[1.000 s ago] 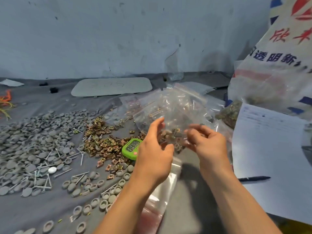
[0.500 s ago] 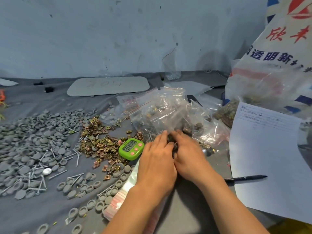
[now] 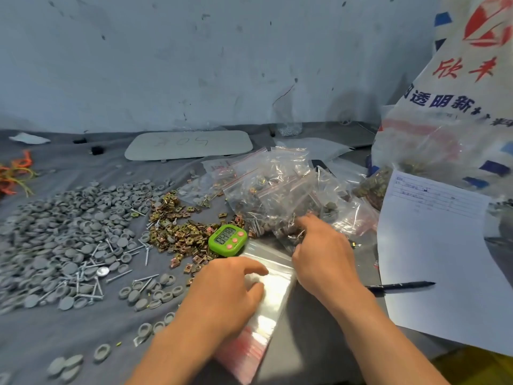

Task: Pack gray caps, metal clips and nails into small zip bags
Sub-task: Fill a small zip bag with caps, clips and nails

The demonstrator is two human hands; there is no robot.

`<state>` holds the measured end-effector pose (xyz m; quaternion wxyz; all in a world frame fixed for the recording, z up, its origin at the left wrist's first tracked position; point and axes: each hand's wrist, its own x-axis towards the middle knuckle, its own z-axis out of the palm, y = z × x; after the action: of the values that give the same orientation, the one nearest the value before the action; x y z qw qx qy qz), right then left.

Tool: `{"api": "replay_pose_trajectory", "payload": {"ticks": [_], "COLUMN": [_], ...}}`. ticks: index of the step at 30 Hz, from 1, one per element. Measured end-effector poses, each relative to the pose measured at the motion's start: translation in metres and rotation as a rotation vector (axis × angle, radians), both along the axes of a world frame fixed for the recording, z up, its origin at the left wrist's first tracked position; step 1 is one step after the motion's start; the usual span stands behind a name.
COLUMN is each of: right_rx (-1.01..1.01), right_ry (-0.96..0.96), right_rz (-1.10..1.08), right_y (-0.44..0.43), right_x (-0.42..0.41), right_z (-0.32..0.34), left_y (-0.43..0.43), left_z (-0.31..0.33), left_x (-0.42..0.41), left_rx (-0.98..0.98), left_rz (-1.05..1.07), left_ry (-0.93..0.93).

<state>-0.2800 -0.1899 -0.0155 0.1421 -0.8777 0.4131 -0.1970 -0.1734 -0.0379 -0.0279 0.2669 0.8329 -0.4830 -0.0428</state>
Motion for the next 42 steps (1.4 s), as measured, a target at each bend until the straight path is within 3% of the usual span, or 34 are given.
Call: {"api": "replay_pose_trajectory", "payload": {"ticks": [5,8,14,18,22,25,27,30,33,38,42], "right_rx": [0.09,0.091,0.117,0.098,0.114,0.156,0.17,0.099,0.183,0.223,0.245], "right_ry": [0.207,0.303,0.378,0.411,0.441,0.441,0.357,0.062,-0.174,-0.425,-0.66], "right_rz": [0.229,0.282,0.296,0.328,0.343,0.341,0.307,0.179,0.151,0.135,0.138], "right_y": [0.038,0.042,0.033,0.031,0.031,0.035,0.038,0.038,0.038,0.046,0.054], "right_x": [-0.011,-0.006,0.002,0.003,-0.002,-0.004,-0.003,0.003,0.008,0.024,0.032], "right_z": [0.001,-0.005,-0.003,0.002,0.007,0.008,0.009,0.011,0.011,0.008,0.015], "left_y": [0.025,0.027,0.031,0.031,0.034,0.036,0.035,0.032,0.031,0.038,0.047], "left_z": [-0.007,-0.01,-0.015,-0.011,-0.003,0.0,0.0,0.0,0.005,0.014,0.018], "left_x": [-0.002,-0.007,-0.008,-0.006,0.008,0.018,0.019,0.016,0.018,0.028,0.034], "left_rx": [0.199,0.21,0.181,0.096,0.06,-0.09,-0.258,-0.459,-0.568,-0.632,-0.5], "left_rz": [-0.293,-0.394,-0.307,-0.121,-0.076,0.036,0.11,0.193,0.261,0.301,0.149], "left_ry": [0.122,0.075,0.091,0.133,0.429,0.403,0.434,0.706,0.943,0.949,0.902]}}
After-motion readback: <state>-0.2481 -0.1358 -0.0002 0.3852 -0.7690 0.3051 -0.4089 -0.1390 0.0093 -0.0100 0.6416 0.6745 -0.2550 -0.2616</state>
